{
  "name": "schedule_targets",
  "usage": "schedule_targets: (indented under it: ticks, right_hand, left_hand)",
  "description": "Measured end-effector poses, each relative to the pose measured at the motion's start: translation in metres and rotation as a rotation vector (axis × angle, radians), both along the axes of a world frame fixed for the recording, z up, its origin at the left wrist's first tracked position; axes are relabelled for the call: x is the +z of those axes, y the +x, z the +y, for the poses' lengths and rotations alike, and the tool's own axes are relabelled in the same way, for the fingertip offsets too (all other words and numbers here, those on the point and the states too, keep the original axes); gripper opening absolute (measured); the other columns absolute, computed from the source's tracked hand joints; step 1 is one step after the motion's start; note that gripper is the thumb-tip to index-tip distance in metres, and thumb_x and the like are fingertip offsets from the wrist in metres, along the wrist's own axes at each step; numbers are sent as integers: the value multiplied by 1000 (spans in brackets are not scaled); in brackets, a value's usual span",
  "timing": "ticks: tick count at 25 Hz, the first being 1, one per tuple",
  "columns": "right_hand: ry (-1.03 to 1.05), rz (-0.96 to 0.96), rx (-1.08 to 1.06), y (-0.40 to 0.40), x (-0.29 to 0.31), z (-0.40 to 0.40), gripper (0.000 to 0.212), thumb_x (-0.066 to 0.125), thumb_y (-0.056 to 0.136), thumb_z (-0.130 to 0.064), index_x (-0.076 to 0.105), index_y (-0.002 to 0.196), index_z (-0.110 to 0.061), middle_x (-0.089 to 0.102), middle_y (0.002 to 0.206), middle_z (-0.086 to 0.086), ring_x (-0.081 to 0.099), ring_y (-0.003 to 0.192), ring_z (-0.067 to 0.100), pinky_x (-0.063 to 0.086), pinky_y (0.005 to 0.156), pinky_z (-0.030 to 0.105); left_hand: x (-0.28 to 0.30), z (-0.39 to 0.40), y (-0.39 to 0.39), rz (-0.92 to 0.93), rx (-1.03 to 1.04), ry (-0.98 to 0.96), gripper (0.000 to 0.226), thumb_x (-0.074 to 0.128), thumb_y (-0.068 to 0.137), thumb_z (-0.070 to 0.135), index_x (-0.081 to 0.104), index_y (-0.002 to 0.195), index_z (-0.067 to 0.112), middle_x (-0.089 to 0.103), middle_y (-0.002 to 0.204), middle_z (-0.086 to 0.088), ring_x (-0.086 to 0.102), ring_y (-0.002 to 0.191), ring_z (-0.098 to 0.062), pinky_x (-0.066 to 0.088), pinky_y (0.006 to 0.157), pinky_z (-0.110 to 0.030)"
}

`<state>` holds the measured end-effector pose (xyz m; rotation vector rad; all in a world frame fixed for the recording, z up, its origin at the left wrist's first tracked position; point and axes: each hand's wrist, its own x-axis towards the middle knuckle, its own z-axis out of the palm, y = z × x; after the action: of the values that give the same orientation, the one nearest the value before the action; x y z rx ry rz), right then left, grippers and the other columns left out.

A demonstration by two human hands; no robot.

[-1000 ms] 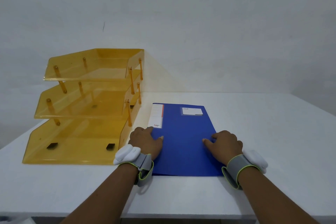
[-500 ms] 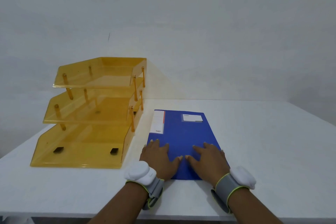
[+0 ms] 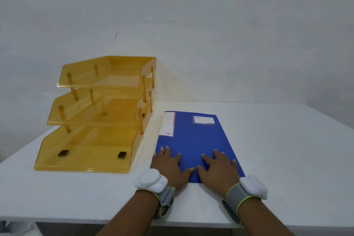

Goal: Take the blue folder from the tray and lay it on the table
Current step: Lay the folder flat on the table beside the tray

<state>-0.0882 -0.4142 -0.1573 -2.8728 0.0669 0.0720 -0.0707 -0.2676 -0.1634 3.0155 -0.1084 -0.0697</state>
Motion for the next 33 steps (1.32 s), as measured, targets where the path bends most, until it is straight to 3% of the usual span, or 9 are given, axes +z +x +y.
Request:
schedule_targets:
  ticks: [11, 20, 33]
  right_hand:
    - [-23, 30, 24, 44, 4, -3, 58, 32, 92, -53, 28, 146, -32, 14, 160, 5, 8, 148, 26, 7, 120, 50]
    - [-53, 18, 33, 101, 3, -2, 55, 31, 93, -51, 31, 145, -31, 20, 158, 5, 14, 146, 27, 12, 119, 52]
    - [-53, -10, 26, 152, -2, 0, 54, 28, 94, -48, 29, 145, -31, 18, 159, 6, 12, 147, 27, 8, 119, 53]
  left_hand:
    - [18, 1, 42, 123, -40, 89, 81, 29, 83, 71, 20, 149, 26, 5, 161, -14, 2, 149, -31, 4, 121, -44]
    - [13, 1, 95, 105, -36, 122, 80, 26, 83, 72, 18, 149, 27, 5, 161, -15, 2, 149, -32, 4, 121, -45]
    - [7, 2, 145, 56, -27, 119, 78, 23, 84, 71, 19, 149, 27, 7, 161, -15, 4, 149, -32, 3, 121, -45]
